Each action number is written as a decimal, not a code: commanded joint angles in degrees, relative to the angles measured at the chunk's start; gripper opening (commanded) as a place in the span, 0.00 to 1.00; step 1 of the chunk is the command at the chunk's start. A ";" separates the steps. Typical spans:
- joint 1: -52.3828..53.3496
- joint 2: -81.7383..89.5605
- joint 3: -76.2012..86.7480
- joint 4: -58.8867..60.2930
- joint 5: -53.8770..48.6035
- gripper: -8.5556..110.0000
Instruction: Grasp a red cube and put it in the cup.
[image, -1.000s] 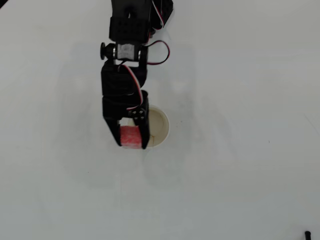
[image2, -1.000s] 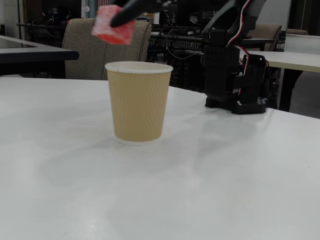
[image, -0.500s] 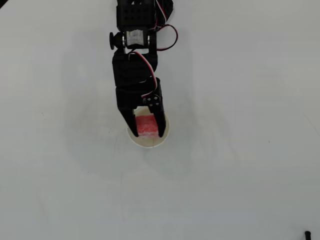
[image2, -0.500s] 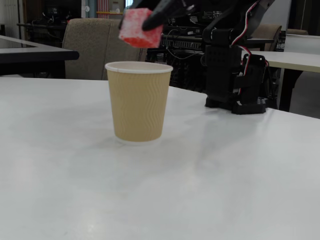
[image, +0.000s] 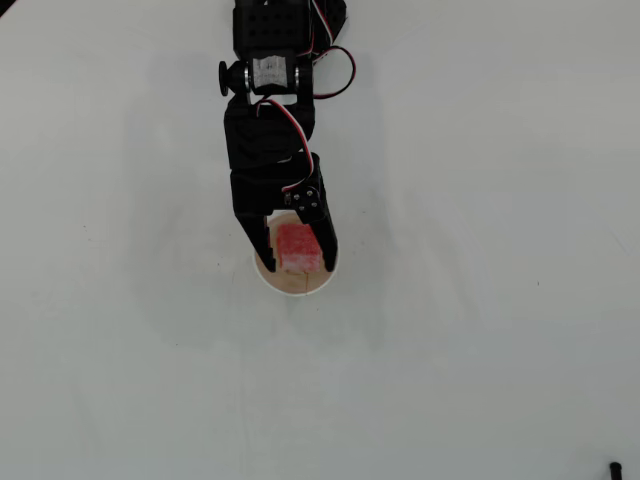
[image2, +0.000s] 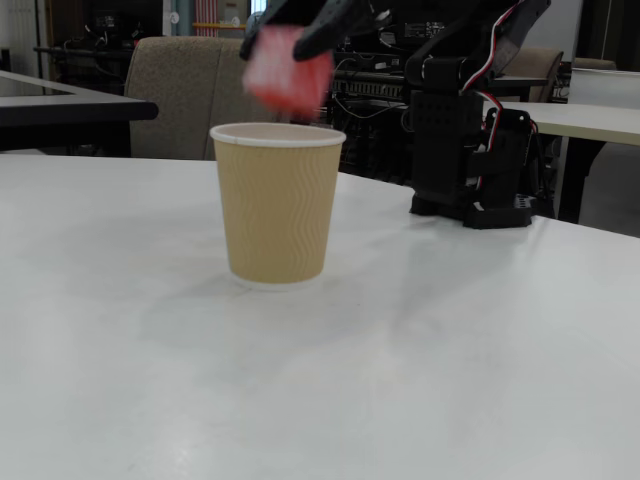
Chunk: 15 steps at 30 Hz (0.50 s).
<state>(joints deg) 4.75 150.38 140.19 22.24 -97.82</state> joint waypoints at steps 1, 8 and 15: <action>1.05 1.67 -0.70 0.18 1.23 0.31; 1.14 2.72 -0.70 1.23 4.92 0.32; 2.99 5.36 -0.70 6.15 17.58 0.31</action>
<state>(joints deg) 5.80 153.63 140.19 25.93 -85.34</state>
